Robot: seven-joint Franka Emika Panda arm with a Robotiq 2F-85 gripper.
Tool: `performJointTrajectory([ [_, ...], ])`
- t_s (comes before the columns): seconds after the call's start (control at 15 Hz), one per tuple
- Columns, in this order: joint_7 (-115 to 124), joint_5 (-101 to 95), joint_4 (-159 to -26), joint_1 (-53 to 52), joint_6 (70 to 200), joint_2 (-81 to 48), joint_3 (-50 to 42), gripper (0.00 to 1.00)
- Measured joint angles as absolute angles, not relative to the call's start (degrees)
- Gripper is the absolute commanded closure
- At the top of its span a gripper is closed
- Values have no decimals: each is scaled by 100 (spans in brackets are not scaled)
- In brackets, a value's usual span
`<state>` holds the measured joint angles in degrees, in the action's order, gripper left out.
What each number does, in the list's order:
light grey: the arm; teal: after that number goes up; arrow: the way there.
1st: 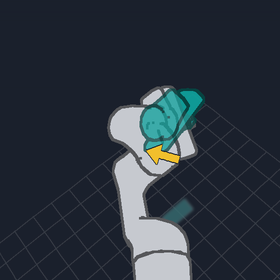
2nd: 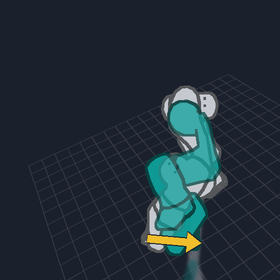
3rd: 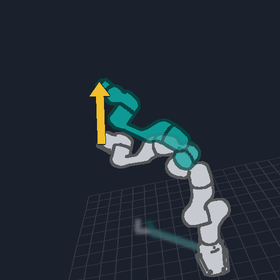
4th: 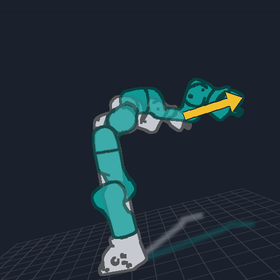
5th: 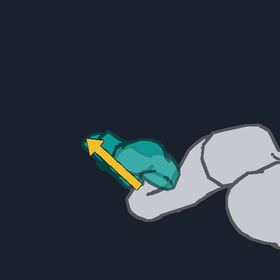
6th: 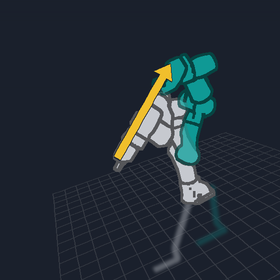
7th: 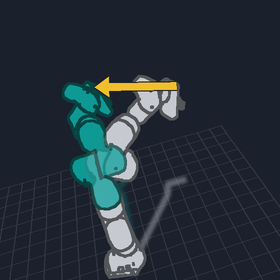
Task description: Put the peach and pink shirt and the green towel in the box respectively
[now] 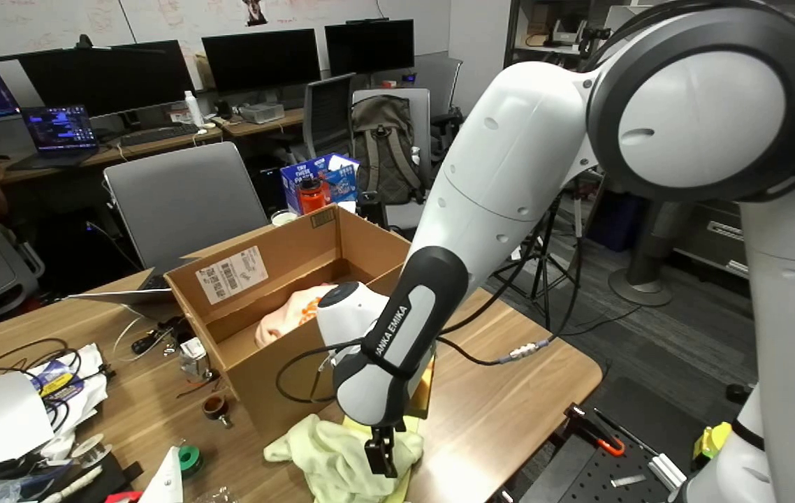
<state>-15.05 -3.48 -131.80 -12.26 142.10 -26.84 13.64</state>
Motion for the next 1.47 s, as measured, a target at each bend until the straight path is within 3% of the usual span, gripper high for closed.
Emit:
performJointTrajectory([
  [1.47, -1400, -289, -13164, -1203, 14228, -2998, 1452, 0],
])
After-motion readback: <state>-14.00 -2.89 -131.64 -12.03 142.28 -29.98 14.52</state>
